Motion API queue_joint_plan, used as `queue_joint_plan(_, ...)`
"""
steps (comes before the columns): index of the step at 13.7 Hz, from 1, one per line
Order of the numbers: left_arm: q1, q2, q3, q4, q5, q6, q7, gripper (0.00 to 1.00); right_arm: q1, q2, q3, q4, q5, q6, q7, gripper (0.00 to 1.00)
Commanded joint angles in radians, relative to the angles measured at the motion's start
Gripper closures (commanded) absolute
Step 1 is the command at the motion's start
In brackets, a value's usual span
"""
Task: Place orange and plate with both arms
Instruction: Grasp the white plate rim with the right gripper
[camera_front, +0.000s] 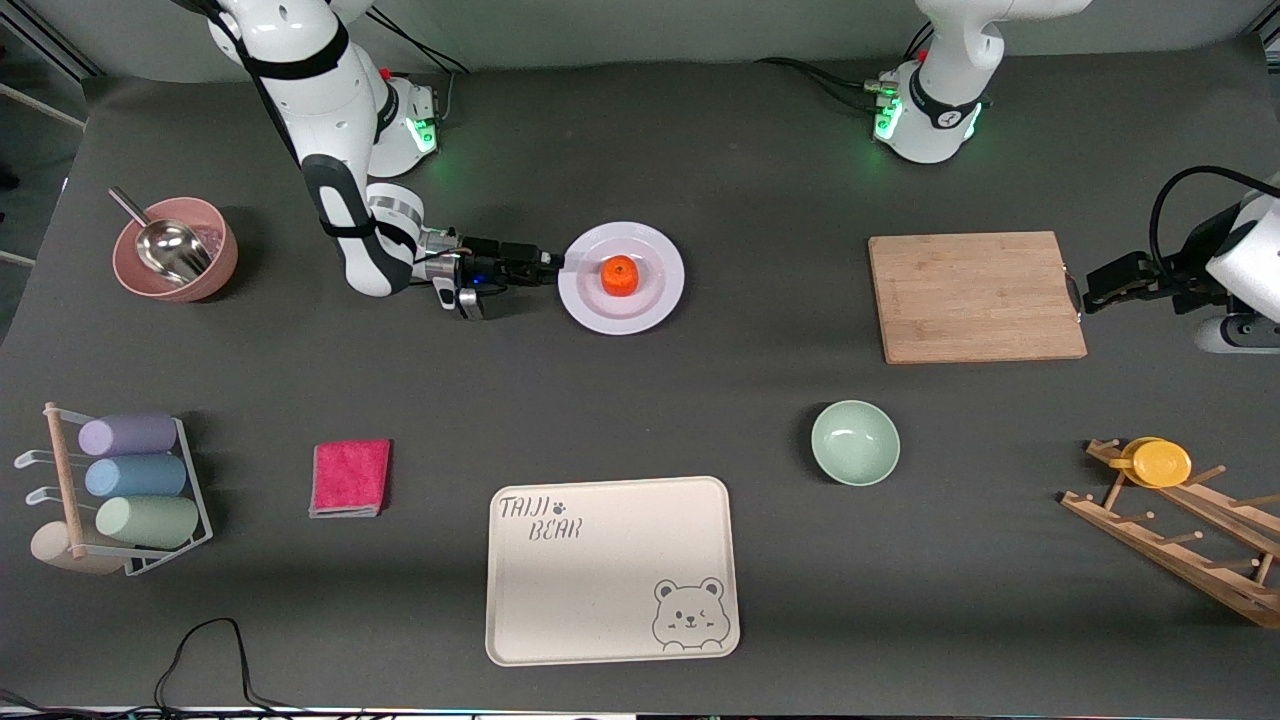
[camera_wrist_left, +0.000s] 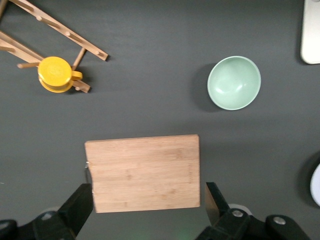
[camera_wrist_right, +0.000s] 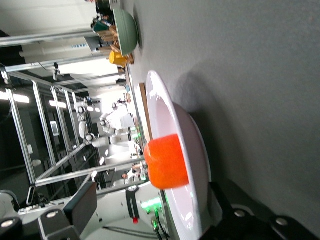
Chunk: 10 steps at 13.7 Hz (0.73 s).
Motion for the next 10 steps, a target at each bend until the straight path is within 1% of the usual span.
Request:
queue_joint_plan(1,-0.002,-0.002,0.003,0.004,0.030,-0.009,0.047,0.00,0.050,0.052,0.014,0.036,0.082,-0.004,-0.033,0.04)
queue_joint_plan(3,-0.004,-0.004,0.003,0.002,0.042,-0.009,0.047,0.00,0.051,0.059,0.032,0.050,0.108,-0.004,-0.035,0.05)
queue_joint_plan(4,-0.002,-0.004,0.001,0.002,0.042,-0.008,0.047,0.00,0.056,0.061,0.041,0.053,0.127,-0.004,-0.047,0.08)
queue_joint_plan(5,-0.002,-0.004,0.001,0.002,0.039,-0.005,0.046,0.00,0.056,0.065,0.043,0.055,0.130,-0.004,-0.058,0.14)
queue_joint_plan(6,-0.001,-0.002,0.001,0.002,0.035,-0.002,0.046,0.00,0.056,0.070,0.043,0.056,0.130,-0.004,-0.073,0.25)
queue_joint_plan(9,0.016,0.002,-0.016,0.005,0.022,0.006,0.046,0.00,0.056,0.090,0.043,0.065,0.130,-0.004,-0.104,0.63)
queue_joint_plan(10,0.018,0.002,-0.020,0.005,0.022,0.006,0.046,0.00,0.056,0.096,0.043,0.073,0.130,-0.004,-0.108,0.74)
